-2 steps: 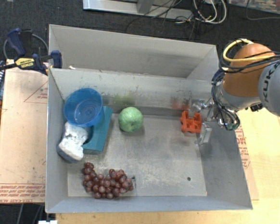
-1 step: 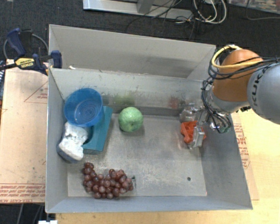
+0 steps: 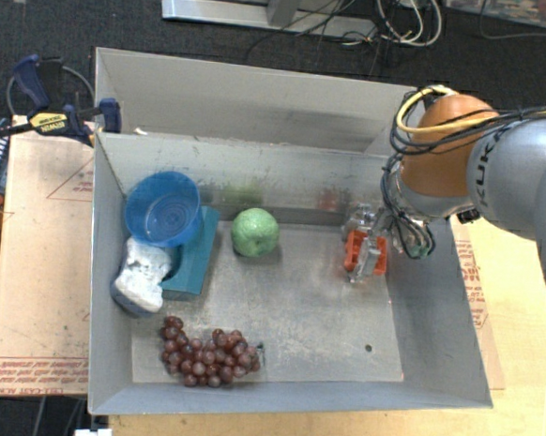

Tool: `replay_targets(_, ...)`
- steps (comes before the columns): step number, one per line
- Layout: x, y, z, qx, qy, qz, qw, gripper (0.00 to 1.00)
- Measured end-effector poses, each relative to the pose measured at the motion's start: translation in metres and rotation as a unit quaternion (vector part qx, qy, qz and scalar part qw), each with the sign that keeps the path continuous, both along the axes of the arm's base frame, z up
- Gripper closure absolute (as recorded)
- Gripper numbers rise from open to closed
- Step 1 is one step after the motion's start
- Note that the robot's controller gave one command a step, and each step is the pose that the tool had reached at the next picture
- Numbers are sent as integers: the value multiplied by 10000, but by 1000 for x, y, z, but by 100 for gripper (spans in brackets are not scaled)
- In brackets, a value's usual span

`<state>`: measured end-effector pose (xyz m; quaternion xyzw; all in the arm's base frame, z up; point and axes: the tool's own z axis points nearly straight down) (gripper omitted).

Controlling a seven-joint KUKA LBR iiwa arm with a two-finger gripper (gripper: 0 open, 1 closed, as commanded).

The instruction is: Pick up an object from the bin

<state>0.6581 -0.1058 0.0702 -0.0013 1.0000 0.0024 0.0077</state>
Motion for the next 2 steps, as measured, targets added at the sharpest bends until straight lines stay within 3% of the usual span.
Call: replay_targets(2, 1, 1, 11, 1, -22, 6, 10000, 100)
